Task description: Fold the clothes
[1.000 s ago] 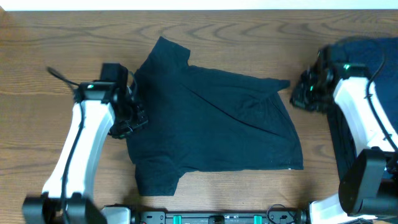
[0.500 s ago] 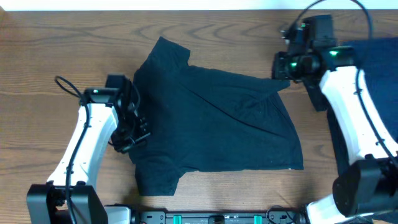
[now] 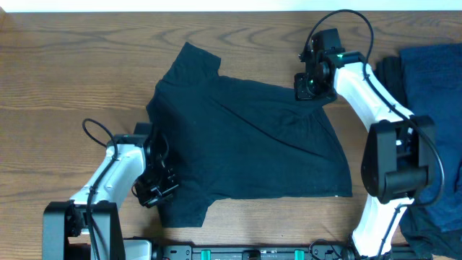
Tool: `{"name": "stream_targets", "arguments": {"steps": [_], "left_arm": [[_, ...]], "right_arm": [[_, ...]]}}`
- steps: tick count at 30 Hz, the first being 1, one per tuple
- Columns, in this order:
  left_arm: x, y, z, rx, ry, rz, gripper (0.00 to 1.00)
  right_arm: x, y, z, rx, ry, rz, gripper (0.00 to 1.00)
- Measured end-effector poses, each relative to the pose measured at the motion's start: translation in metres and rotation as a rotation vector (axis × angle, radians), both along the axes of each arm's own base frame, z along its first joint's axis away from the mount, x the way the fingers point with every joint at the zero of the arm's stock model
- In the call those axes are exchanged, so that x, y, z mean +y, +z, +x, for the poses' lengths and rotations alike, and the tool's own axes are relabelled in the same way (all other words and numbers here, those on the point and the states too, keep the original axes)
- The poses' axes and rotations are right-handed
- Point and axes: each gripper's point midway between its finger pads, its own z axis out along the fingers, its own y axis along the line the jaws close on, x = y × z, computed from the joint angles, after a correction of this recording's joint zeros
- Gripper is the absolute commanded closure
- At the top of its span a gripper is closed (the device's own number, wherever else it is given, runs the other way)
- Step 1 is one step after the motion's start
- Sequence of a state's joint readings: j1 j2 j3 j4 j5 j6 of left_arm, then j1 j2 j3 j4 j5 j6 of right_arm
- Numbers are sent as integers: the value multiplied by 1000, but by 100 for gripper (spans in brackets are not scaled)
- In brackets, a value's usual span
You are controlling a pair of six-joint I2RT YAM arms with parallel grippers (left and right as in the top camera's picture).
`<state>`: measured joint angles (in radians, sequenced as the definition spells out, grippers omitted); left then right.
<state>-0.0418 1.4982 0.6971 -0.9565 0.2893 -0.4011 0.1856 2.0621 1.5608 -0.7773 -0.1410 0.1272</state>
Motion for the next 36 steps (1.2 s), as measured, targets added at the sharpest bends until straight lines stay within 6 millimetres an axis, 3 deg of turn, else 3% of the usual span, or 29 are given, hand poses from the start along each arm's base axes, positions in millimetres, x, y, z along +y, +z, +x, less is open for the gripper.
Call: {"name": "stream_targets", "arguments": {"steps": [7, 11, 26, 31, 36], "left_arm": [[0, -6, 5, -30, 7, 0, 94], [0, -7, 9, -47, 14, 1, 94], [-1, -18, -2, -28, 52, 3, 94], [-2, -18, -2, -30, 52, 2, 94], [-2, -17, -2, -29, 59, 2, 94]], "right_arm": [[9, -13, 16, -21, 18, 1, 99], [10, -26, 13, 6, 22, -5, 99], [30, -30, 3, 28, 68, -11, 99], [31, -48, 10, 32, 68, -12, 99], [37, -50, 30, -35, 69, 7, 99]]}}
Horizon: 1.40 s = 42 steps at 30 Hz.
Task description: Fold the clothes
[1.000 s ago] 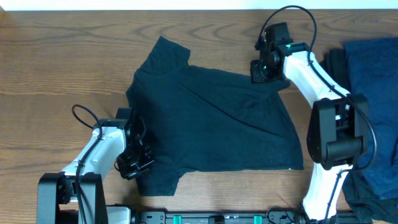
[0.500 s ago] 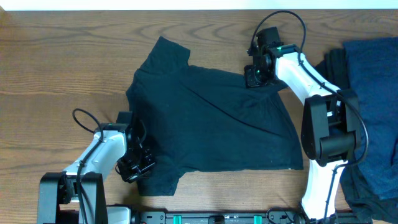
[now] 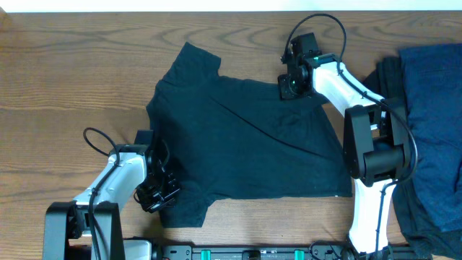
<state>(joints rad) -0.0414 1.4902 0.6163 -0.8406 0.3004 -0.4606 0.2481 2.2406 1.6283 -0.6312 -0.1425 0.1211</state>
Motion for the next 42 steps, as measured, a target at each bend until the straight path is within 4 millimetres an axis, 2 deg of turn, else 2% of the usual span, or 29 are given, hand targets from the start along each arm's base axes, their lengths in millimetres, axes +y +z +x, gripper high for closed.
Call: {"name": "stream_targets", "arguments": {"steps": [7, 11, 13, 18, 21, 23, 24, 25, 27, 28, 29, 32, 33, 34, 37, 39, 42], "left_arm": [[0, 0, 0, 1, 7, 2, 94], [0, 0, 0, 1, 7, 2, 94], [0, 0, 0, 1, 7, 2, 94], [0, 0, 0, 2, 7, 2, 94], [0, 0, 0, 1, 7, 2, 94], [0, 0, 0, 2, 7, 1, 94], [0, 0, 0, 2, 7, 1, 94], [0, 0, 0, 2, 7, 2, 94], [0, 0, 0, 2, 7, 1, 94], [0, 0, 0, 1, 7, 1, 94], [0, 0, 0, 1, 7, 1, 94], [0, 0, 0, 1, 7, 1, 94], [0, 0, 0, 1, 7, 1, 94], [0, 0, 0, 2, 7, 1, 94], [0, 0, 0, 1, 7, 1, 94], [0, 0, 0, 1, 8, 0, 94], [0, 0, 0, 1, 7, 0, 94]], "right_arm": [[18, -1, 52, -186, 12, 74, 95], [27, 0, 72, -270, 22, 113, 85], [31, 2, 77, -296, 29, 126, 76], [39, 7, 79, -312, 54, 156, 62], [40, 12, 75, -298, 60, 169, 51], [35, 24, 74, -298, 56, 168, 40], [33, 31, 73, -298, 48, 170, 39], [28, 45, 72, -306, 42, 170, 39], [16, 79, 67, -320, 25, 172, 43], [9, 96, 63, -328, 18, 170, 50], [-1, 117, 59, -339, 3, 170, 57], [-36, 171, 40, -354, -55, 157, 91], [-45, 179, 35, -349, -67, 147, 99], [-57, 186, 28, -335, -91, 136, 99], [-87, 181, 13, -260, -160, 111, 99], [-99, 161, 8, -205, -188, 98, 99], [-105, 121, -1, -108, -205, 83, 99]]}}
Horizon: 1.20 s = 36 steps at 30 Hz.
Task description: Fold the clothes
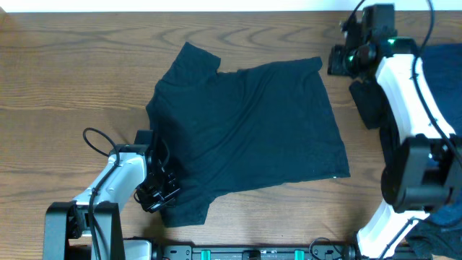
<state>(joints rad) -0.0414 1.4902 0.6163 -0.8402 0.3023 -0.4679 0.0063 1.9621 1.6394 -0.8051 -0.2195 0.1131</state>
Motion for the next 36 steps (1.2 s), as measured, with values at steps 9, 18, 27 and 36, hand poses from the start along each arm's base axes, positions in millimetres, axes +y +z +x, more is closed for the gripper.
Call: {"name": "stream_targets", "arguments": {"steps": [9, 18, 27, 36], "left_arm": [[0, 0, 0, 0, 0, 0, 94], [0, 0, 0, 0, 0, 0, 94], [0, 0, 0, 0, 0, 0, 94], [0, 0, 0, -1, 0, -1, 94]], "right_arm": [[4, -96, -10, 167, 10, 20, 99], [-6, -120, -17, 226, -2, -10, 99], [-32, -121, -29, 276, -55, -74, 99], [-45, -122, -42, 330, -92, -87, 98]]}}
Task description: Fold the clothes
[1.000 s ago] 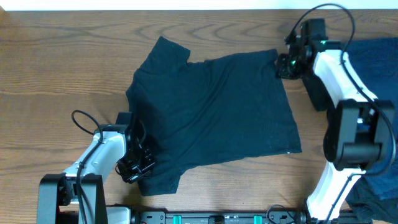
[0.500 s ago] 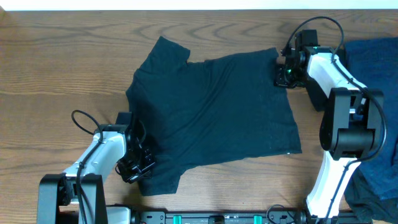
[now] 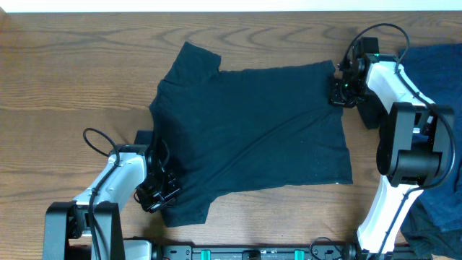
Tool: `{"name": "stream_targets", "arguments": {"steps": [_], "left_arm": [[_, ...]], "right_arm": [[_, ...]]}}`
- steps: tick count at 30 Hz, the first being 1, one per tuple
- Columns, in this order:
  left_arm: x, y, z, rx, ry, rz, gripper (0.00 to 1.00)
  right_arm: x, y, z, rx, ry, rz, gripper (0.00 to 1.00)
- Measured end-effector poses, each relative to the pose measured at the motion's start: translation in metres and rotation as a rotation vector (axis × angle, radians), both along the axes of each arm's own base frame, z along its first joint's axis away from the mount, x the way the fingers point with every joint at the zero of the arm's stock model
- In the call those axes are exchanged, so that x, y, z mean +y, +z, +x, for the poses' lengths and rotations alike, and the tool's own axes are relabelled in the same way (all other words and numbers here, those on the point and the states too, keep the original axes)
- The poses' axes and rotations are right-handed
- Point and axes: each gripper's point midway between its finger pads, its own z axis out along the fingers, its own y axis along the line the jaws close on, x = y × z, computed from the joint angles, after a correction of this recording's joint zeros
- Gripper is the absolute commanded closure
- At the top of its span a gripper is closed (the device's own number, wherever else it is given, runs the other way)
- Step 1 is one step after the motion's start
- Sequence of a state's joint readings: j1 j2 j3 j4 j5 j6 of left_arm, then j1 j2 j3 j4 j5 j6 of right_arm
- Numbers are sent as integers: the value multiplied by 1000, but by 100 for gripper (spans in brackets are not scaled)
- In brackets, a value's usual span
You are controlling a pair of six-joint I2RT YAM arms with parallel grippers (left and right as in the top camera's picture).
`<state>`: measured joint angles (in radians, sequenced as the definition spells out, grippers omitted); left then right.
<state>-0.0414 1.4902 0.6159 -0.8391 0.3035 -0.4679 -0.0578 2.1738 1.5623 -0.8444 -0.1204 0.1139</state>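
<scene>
A dark navy T-shirt [image 3: 253, 133] lies spread flat on the wooden table [image 3: 72, 72], neck end to the left and hem to the right. My left gripper [image 3: 155, 193] rests at the shirt's near-left sleeve, fingers closed on its edge. My right gripper [image 3: 339, 94] sits at the shirt's right hem just below the far-right corner, and looks shut on the cloth edge. The fingertips of both are partly hidden against the dark fabric.
A pile of blue clothes [image 3: 437, 79] lies at the right edge of the table, with a black garment [image 3: 372, 112] beside it under the right arm. The arm bases stand at the near edge.
My right gripper has come down from beyond the far-right corner to the shirt's right hem. The far-right corner and hem now lie a little further right. The left gripper has not moved.
The far-right corner was folded over onto the shirt with my right gripper on it, then further left on that fold. Later the corner lay opened out flat with the gripper beyond it. Now the gripper is at the right hem, the left staying on the sleeve throughout.
</scene>
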Motion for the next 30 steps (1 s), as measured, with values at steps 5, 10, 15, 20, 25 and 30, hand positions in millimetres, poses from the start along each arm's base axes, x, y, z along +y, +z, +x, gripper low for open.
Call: {"name": "stream_targets", "arguments": {"steps": [5, 10, 15, 20, 25, 30], "left_arm": [[-1, 2, 3, -13, -28, -12, 94], [-2, 29, 24, -35, -81, -24, 94], [-4, 76, 67, -135, -104, -28, 94], [-11, 101, 87, -215, -131, -30, 94], [-24, 109, 76, -217, -188, -37, 94], [-36, 113, 62, -190, -251, -42, 94]], "right_arm": [[3, 3, 4, -9, -19, 20, 65], [0, 21, 11, -22, -40, 23, 49], [-3, 88, 10, -114, -67, 24, 38], [-6, 175, -28, -182, -83, 21, 41], [-14, 194, -79, -67, -179, 33, 45], [-22, 171, -111, 57, -257, 40, 47]]}}
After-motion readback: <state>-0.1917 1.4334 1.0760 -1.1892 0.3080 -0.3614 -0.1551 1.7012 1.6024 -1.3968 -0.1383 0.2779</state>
